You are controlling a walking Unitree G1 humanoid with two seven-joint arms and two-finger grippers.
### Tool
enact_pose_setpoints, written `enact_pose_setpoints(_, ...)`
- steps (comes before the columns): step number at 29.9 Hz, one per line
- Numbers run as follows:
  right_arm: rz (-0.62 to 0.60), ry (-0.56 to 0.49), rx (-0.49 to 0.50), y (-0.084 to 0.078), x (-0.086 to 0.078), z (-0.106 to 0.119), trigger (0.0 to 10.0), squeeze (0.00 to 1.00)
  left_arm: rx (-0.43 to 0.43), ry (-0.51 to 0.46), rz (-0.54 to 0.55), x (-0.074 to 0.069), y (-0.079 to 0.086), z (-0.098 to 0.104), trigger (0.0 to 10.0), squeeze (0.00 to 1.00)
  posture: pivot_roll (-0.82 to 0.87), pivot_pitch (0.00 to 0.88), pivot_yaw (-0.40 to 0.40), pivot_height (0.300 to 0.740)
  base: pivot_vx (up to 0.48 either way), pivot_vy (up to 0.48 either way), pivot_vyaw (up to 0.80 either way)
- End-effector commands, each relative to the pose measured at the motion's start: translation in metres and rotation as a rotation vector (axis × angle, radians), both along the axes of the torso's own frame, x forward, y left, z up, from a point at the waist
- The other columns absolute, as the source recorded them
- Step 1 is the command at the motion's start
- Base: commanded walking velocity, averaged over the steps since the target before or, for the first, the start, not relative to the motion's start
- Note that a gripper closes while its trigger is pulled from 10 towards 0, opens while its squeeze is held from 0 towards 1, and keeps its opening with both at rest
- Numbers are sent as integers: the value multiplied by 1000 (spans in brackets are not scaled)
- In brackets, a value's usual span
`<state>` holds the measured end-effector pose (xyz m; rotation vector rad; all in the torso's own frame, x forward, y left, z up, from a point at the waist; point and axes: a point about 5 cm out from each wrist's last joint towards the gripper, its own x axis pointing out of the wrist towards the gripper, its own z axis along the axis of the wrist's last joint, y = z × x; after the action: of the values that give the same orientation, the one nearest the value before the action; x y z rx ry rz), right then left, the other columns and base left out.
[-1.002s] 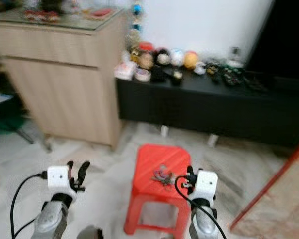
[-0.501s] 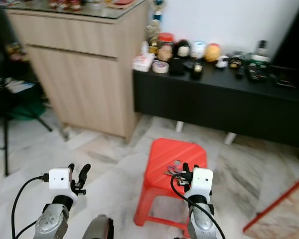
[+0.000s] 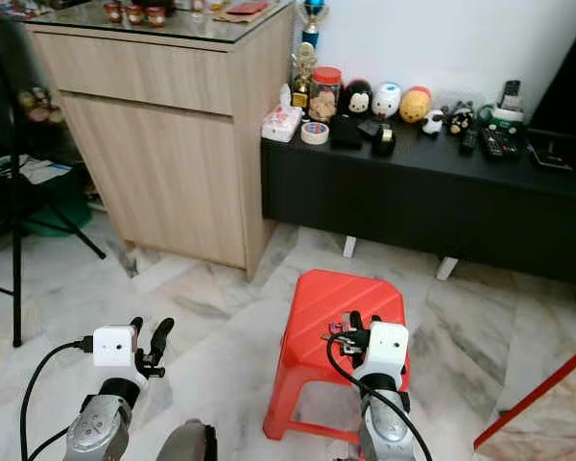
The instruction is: Hang keys on a hook
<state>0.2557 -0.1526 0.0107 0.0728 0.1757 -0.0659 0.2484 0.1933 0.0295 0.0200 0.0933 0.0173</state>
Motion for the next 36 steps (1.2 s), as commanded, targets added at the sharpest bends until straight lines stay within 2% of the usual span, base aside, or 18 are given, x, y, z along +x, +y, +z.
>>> enact_pose_setpoints(1,-14,2,9,0,1,1,10000,0,5,3,-14,1,-2,1,10000,0,59,16,-59,653,244,0,0)
enact_pose_setpoints(8,-67,42,29,-5,0,-4,10000,0,1,6,-21,2,-4,0,10000,0,58,17,-60,653,249,0,-179)
enact_pose_setpoints(11,-66,36,26,-6,-1,-4,10000,0,0,7,-21,1,-4,0,10000,0,58,17,-60,653,251,0,-679)
enact_pose_setpoints(24,-12,13,-5,0,1,0,10000,0,3,4,-10,2,-1,1,10000,0,58,17,-61,653,256,0,0)
enact_pose_setpoints(30,4,10,4,4,0,-1,10000,0,-2,4,-16,2,-3,1,10000,0,57,18,-60,653,261,0,680)
enact_pose_setpoints(36,3,17,14,4,0,-2,10000,0,-2,3,-19,3,-4,1,10000,0,57,18,-60,653,262,0,0)
